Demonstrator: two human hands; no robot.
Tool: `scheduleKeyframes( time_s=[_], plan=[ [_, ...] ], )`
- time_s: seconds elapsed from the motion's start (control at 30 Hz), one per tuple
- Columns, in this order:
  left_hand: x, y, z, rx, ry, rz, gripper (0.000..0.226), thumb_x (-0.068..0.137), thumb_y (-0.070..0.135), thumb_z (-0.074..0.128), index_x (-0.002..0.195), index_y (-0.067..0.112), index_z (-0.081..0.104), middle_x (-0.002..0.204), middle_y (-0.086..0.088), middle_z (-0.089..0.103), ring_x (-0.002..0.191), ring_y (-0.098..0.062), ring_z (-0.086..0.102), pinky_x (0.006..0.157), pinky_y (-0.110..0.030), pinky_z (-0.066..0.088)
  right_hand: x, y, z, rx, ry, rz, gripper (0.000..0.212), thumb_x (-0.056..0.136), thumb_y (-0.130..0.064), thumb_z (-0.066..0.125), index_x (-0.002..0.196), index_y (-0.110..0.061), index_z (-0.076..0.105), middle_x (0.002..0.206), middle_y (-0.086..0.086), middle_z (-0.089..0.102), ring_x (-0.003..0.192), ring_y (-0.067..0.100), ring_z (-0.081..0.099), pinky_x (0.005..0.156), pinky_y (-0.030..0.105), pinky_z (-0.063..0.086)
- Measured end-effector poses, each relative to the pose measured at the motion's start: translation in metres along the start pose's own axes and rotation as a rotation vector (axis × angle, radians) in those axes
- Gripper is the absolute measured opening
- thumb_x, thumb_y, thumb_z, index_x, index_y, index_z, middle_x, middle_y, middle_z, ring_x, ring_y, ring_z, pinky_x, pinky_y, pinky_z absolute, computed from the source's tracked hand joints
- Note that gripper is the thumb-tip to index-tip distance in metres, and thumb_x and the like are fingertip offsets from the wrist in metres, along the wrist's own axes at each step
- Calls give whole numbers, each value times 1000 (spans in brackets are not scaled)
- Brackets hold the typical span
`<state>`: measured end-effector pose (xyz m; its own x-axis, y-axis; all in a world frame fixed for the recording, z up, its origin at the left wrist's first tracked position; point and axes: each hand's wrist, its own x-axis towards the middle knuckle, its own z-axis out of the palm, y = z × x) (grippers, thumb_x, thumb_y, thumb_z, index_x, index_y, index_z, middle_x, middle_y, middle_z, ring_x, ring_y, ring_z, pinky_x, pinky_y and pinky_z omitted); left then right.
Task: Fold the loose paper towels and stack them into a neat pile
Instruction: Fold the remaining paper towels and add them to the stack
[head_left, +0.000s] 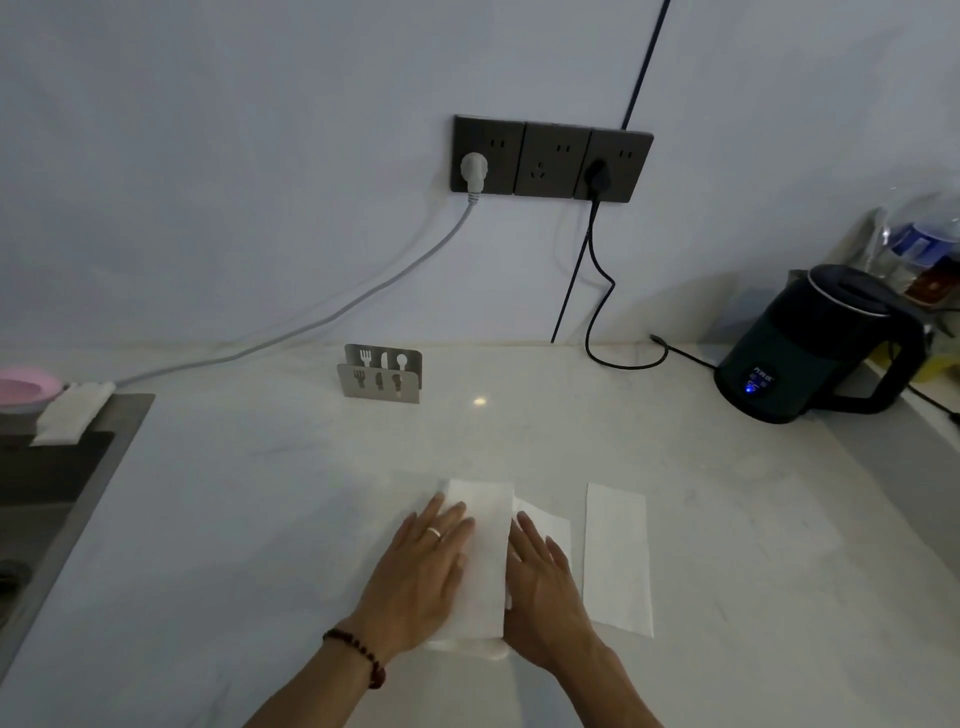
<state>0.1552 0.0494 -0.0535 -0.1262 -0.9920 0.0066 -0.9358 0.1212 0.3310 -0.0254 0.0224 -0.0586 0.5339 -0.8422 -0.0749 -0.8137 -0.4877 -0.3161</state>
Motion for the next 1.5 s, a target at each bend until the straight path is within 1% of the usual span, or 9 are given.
scheduleKeyframes(
  time_s=[0.23, 0.43, 0.63, 0.8, 1.03, 1.23, 1.33, 1.4, 1.5],
  plan=[
    [6, 9, 5, 220, -59, 236, 39, 89, 32, 36, 120, 24, 58, 127, 1, 65, 122, -26, 59, 97, -56, 43, -11, 15, 4, 245, 282, 257, 31, 84, -27, 64, 114, -21, 69, 132, 5, 59, 126, 28, 52, 101, 40, 42],
    [14, 18, 6, 256, -53, 192, 36, 86, 51, 41, 109, 30, 59, 117, -1, 66, 119, -31, 59, 108, -58, 35, -25, 46, -17, 236, 324, 878, 63, 82, -34, 69, 138, -16, 45, 145, 8, 39, 131, 30, 35, 101, 46, 38],
    [27, 43, 11, 133, 82, 205, 30, 88, 42, 44, 91, 25, 68, 109, 2, 68, 117, -19, 59, 107, -48, 26, -26, 75, -32, 631, 313, 1070, 71, 82, -11, 69, 144, -10, 33, 135, 18, 47, 118, 39, 50, 96, 44, 44],
    [42, 87, -2, -200, 47, 76, 29, 94, 38, 45, 107, 23, 66, 107, 9, 63, 99, -10, 60, 89, -25, 48, -41, 93, -37, 1178, 517, 1037, 33, 88, 0, 55, 119, -9, 64, 106, 11, 68, 94, 29, 65, 64, 32, 54],
    [66, 140, -14, -1068, -265, -390, 35, 96, 41, 54, 86, 11, 71, 84, -1, 74, 74, -16, 71, 64, -26, 57, -58, 87, -71, 1722, 468, 745, 31, 94, 1, 49, 117, -10, 65, 108, 17, 71, 100, 34, 68, 76, 39, 56],
    [73, 152, -13, -1164, -98, -411, 26, 96, 19, 57, 87, -3, 69, 85, -13, 73, 78, -21, 71, 63, -23, 57, -65, 82, -86, 1534, 436, 689, 28, 91, -1, 57, 114, -15, 67, 98, 12, 74, 89, 29, 70, 74, 38, 56],
    [72, 153, -14, -1134, -41, -381, 34, 96, 18, 56, 80, -12, 61, 82, -24, 68, 78, -33, 69, 63, -23, 58, -62, 84, -83, 938, 489, 690, 32, 87, -15, 69, 117, -23, 65, 112, -5, 65, 98, 13, 63, 81, 29, 52],
    [71, 157, -16, -1126, -46, -367, 32, 97, 19, 55, 78, -4, 68, 78, -14, 72, 76, -25, 71, 66, -22, 58, -58, 80, -86, 643, 583, 548, 28, 82, -20, 74, 109, -27, 69, 115, -12, 58, 105, 4, 57, 89, 24, 48],
    [69, 162, -21, -1233, -158, -379, 44, 104, 30, 40, 89, 6, 73, 85, -3, 75, 83, -13, 72, 70, -20, 57, -52, 71, -93, 621, 528, 371, 16, 83, -19, 73, 98, -26, 73, 102, -18, 65, 96, 0, 62, 83, 14, 49]
  ],
)
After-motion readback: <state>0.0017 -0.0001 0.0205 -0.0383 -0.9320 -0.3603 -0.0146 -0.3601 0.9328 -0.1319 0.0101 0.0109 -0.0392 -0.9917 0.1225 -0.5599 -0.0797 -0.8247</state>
